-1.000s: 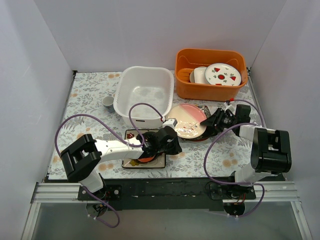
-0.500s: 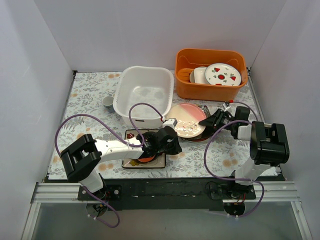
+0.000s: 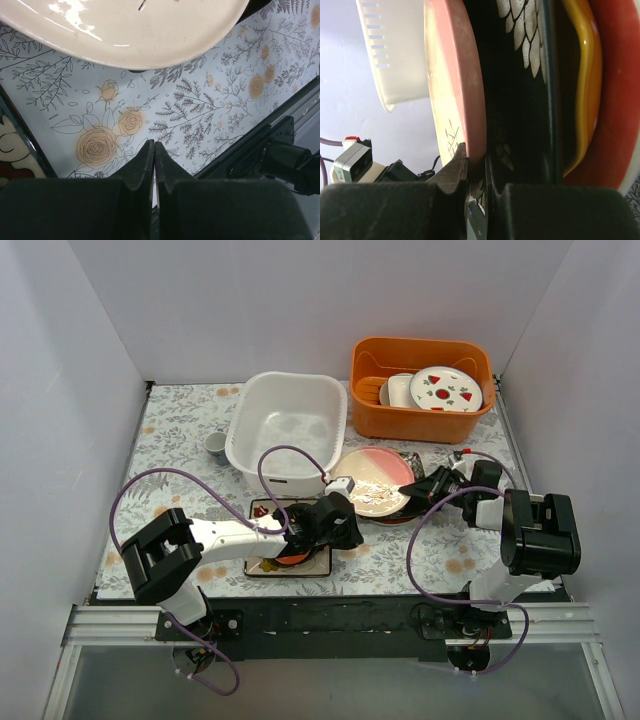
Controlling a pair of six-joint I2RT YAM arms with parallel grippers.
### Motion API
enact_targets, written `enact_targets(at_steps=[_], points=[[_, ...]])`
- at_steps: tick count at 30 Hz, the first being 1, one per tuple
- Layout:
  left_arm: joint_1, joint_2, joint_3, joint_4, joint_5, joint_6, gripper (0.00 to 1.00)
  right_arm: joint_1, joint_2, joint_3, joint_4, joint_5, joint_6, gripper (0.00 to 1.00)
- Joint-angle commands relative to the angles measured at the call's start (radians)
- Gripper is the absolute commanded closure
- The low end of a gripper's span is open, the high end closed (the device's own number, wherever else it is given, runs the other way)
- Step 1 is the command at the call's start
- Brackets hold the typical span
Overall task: Place the plates into the plastic bin on the countertop
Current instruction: Pick up the plate at the center of the board.
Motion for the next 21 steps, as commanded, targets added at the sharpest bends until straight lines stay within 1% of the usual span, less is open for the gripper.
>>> enact_targets(at_steps=[1,3,4,6,7,10,11,13,14,21], points=[[0.0,-0.059,0.011,-0.006,-0.023,0.019,0.98,-0.006,-0.094,0.006,-0.061,0.014,-0.085,0.99],[0.0,-0.064,0.011,-0.006,-0.024,0.022,0.93,-0.013,-0.121,0.016,-0.103,0.03,-0.105,0.99],[0.0,-0.067,0.014,-0.007,-0.024,0.025,0.87,-0.014,-0.147,0.017,-0.114,0.034,-0.107,0.99],[-0.001,-0.073,0.012,-0.006,-0.026,0.027,0.81,-0.025,-0.17,0.023,-0.137,0.04,-0.11,0.99],[0.0,-0.079,0.012,-0.006,-0.029,0.028,0.72,-0.028,-0.19,0.026,-0.148,0.042,-0.111,0.99],[-0.001,-0.094,0.012,-0.007,-0.038,0.036,0.6,-0.042,-0.225,0.033,-0.168,0.04,-0.111,0.99],[-0.001,-0.099,0.014,-0.007,-0.043,0.037,0.54,-0.048,-0.233,0.033,-0.168,0.034,-0.107,0.99],[-0.001,-0.106,0.014,-0.007,-0.049,0.042,0.46,-0.06,-0.253,0.032,-0.16,0.025,-0.093,0.99],[-0.001,-0.117,0.016,-0.009,-0.054,0.042,0.39,-0.063,-0.259,0.029,-0.154,0.014,-0.087,0.99],[-0.001,-0.149,0.029,-0.013,-0.078,0.044,0.2,-0.086,-0.311,0.021,-0.085,-0.033,-0.022,0.99]])
